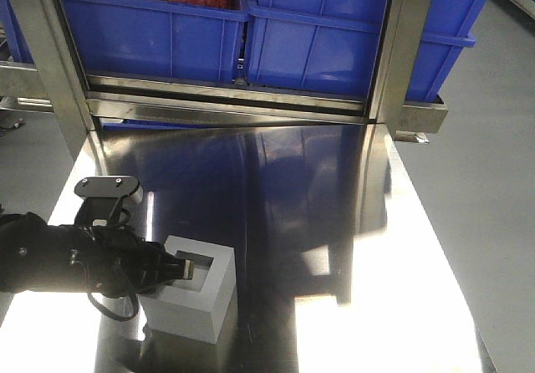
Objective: Sort gray base to blue bin
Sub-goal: 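Open the left gripper and lower it onto the gray foam block, then close the left gripper on the block's rim and lift it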
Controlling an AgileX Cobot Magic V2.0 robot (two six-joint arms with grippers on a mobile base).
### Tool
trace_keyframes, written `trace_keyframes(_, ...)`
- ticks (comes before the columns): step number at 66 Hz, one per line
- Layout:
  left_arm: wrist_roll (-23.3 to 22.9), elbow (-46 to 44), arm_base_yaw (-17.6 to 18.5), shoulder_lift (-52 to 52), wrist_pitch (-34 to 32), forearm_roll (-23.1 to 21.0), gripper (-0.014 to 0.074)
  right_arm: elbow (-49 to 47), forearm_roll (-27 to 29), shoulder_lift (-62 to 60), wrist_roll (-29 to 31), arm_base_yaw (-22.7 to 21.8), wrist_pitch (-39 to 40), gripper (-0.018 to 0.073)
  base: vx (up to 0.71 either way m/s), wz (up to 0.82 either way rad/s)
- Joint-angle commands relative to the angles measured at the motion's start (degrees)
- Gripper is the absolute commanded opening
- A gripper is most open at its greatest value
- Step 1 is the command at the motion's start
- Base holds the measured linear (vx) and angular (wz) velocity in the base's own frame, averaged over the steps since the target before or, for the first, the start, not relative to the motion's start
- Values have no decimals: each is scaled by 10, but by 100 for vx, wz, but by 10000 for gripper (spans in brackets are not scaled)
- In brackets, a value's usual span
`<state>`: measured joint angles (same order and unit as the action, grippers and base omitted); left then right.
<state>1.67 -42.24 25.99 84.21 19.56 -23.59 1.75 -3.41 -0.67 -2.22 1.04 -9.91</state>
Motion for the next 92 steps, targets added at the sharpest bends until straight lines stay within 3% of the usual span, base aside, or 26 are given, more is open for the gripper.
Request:
trace_keyframes(1,-4,-14,5,-11,-20,-6,-2,8,-4,-7,3,-3,42,-9,0,0)
trace_keyframes(20,-4,-14,5,-56,-42,-4,-6,8,-4,-7,3,-3,42,-9,0,0)
trace_keyframes(44,-3,13,5,-264,-90,49,-6,8,-4,-7,3,-3,42,-9,0,0)
trace_keyframes(75,-2,173,5,-572,-147,97,-6,8,-4,-7,3,-3,42,-9,0,0)
trace_keyframes(92,0,255,5,-687,-179,106,-6,8,-4,-7,3,-3,42,-9,0,0)
